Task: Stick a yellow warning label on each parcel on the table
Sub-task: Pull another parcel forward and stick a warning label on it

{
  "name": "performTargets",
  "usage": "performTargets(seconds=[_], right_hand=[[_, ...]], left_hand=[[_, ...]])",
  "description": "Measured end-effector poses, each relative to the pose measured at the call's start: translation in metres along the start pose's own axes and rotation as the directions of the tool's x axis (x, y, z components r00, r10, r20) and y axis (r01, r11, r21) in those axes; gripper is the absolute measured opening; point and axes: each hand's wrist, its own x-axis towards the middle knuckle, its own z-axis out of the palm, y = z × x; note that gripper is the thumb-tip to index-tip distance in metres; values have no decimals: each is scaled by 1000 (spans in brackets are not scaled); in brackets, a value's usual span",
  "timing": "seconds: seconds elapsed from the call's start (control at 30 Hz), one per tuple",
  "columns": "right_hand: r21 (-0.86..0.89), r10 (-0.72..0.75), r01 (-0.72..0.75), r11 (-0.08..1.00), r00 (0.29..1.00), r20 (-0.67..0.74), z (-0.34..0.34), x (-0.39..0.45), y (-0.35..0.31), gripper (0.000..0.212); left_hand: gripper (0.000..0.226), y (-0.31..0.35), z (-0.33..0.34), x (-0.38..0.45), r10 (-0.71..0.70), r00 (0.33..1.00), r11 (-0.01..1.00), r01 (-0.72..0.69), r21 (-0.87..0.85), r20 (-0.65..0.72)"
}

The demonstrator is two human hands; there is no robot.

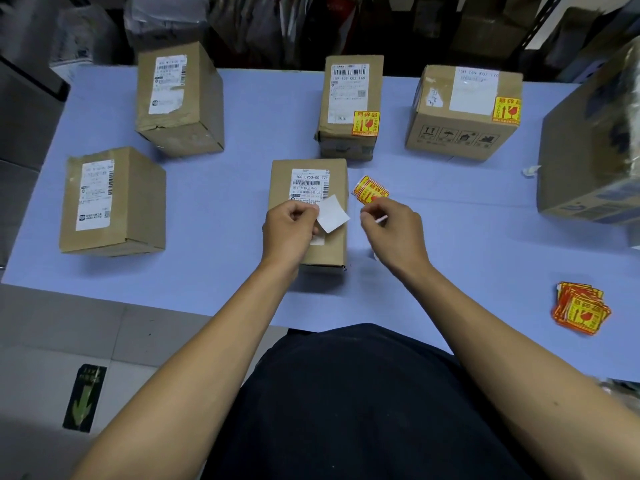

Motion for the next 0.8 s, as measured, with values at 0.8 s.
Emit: performTargets(seconds=[0.8], right_hand=[[597, 339, -563, 571, 824, 454, 8, -6, -46, 17]], left_hand=[[8, 4, -35, 13, -130, 906, 985, 165, -53, 402]])
